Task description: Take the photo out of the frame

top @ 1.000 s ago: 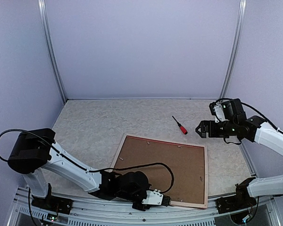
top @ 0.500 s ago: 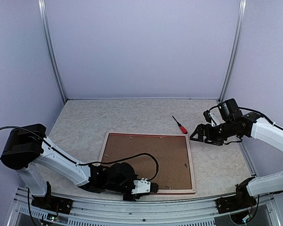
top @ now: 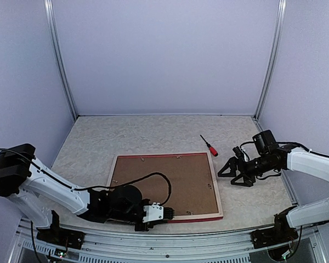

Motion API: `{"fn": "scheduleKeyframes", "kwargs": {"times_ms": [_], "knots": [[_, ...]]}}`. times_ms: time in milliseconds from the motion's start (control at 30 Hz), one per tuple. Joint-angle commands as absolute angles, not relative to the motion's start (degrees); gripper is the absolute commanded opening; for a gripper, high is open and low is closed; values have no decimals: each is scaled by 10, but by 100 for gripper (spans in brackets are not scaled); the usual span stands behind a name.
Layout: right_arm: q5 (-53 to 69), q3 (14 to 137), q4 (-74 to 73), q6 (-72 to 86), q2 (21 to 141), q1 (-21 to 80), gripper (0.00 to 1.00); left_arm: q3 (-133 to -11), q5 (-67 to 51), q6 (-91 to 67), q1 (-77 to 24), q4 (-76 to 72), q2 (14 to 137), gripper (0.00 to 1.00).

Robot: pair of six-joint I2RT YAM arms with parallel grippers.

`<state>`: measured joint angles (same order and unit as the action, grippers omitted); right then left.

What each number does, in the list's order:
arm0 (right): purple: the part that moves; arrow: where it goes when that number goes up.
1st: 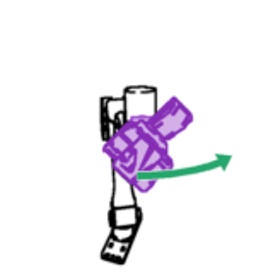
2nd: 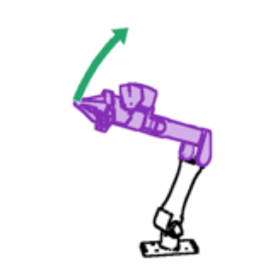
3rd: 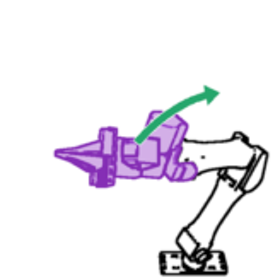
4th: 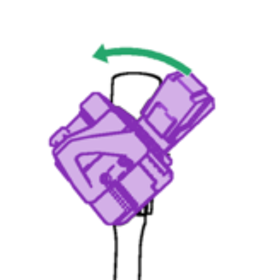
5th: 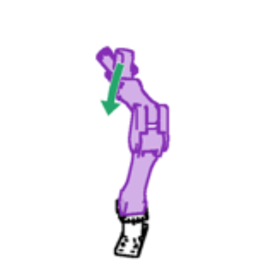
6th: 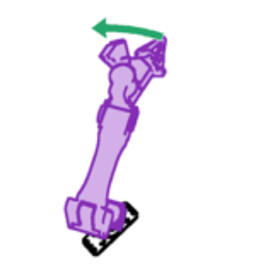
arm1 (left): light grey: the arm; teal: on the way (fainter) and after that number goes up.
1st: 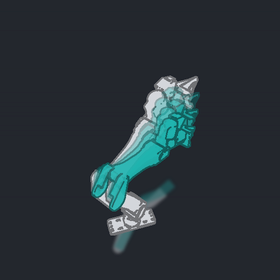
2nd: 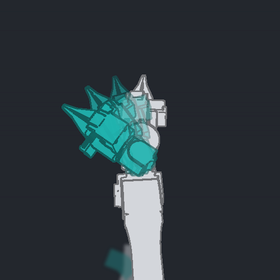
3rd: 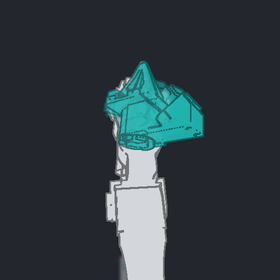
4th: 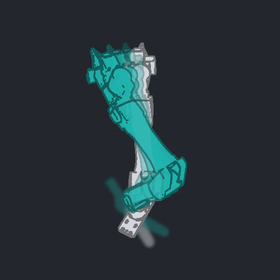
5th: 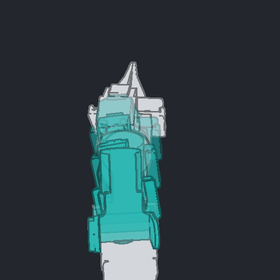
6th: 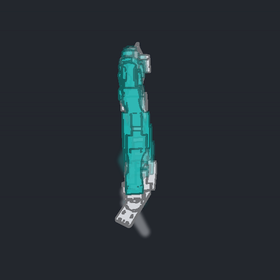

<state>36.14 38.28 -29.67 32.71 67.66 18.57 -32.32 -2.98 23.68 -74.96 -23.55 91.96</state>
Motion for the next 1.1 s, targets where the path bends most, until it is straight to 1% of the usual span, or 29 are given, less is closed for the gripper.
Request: {"fn": "scheduleKeyframes", "kwargs": {"times_ms": [0,133,200,300,333,367,433,500,600,733,867,1033,1067], "knots": [[441,346,-225,354,699,178,99,-325,-22,252,-742,-351,874,0],[486,309,-156,380,722,179,97,-319,-26,250,-742,-364,869,0],[516,296,-107,403,733,178,95,-318,-29,247,-742,-368,871,0],[557,277,-21,444,753,178,89,-318,-33,247,-742,-372,875,0],[566,273,4,461,758,178,85,-318,-33,247,-742,-375,875,0],[572,269,34,474,765,178,80,-318,-33,247,-742,-377,875,0],[584,262,83,501,776,178,73,-318,-35,247,-742,-380,875,0],[596,254,130,526,787,178,62,-318,-38,248,-742,-383,875,0],[603,250,176,550,800,178,50,-318,-39,248,-742,-388,877,0],[604,252,206,564,805,178,34,-316,-39,250,-742,-392,877,0],[605,264,209,565,798,179,26,-315,-38,250,-742,-393,877,0],[602,276,185,553,791,178,1,-315,-35,251,-742,-403,879,0],[602,280,172,544,786,178,0,-316,-33,251,-742,-404,880,0]]}}
